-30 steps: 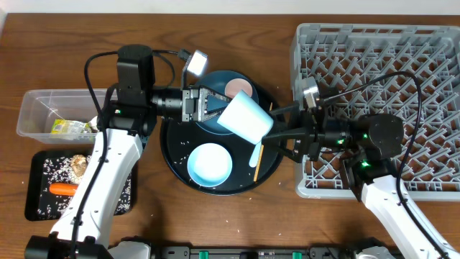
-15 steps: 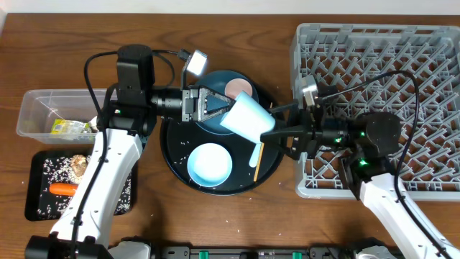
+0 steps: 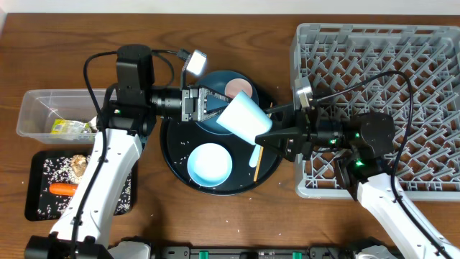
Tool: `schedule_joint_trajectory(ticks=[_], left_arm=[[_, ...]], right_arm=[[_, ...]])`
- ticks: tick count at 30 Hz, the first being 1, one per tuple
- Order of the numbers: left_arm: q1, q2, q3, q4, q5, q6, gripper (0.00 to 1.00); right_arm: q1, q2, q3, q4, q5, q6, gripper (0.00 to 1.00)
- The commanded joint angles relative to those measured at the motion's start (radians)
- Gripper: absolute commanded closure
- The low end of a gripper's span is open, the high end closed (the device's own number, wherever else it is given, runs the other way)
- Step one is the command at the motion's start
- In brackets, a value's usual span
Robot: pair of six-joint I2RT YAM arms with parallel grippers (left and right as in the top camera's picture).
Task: Sort waste into correct bins and load items into the dishwasher rack
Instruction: 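Close the right gripper on the cup and release it from the left gripper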
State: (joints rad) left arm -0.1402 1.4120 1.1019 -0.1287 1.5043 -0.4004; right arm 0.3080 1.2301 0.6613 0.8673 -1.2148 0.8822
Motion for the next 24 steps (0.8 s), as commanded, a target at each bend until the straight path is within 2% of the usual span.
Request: schedule_joint_trajectory(ticks=[1, 11, 16, 24], left_arm=[[-0.003, -0.002, 0.015, 0.004, -0.005, -0.005, 0.93], [-0.003, -0.002, 0.015, 0.004, -0.005, -0.005, 0.93], [-0.003, -0.002, 0.015, 0.004, -0.005, -0.005, 0.93], [-0.003, -0.002, 0.015, 0.005, -0.005, -0.005, 0.93]], right_arm=[[0.021, 0.001, 0.017, 0.005, 0.015, -0.024, 0.3], [0.021, 0.001, 0.015, 0.004, 0.034, -0.024, 0.3], [0.021, 0.001, 0.014, -0.001, 0.034, -0.027, 0.26], [0.031, 0.001, 0.013, -0.121, 0.043, -0.109, 0.28]])
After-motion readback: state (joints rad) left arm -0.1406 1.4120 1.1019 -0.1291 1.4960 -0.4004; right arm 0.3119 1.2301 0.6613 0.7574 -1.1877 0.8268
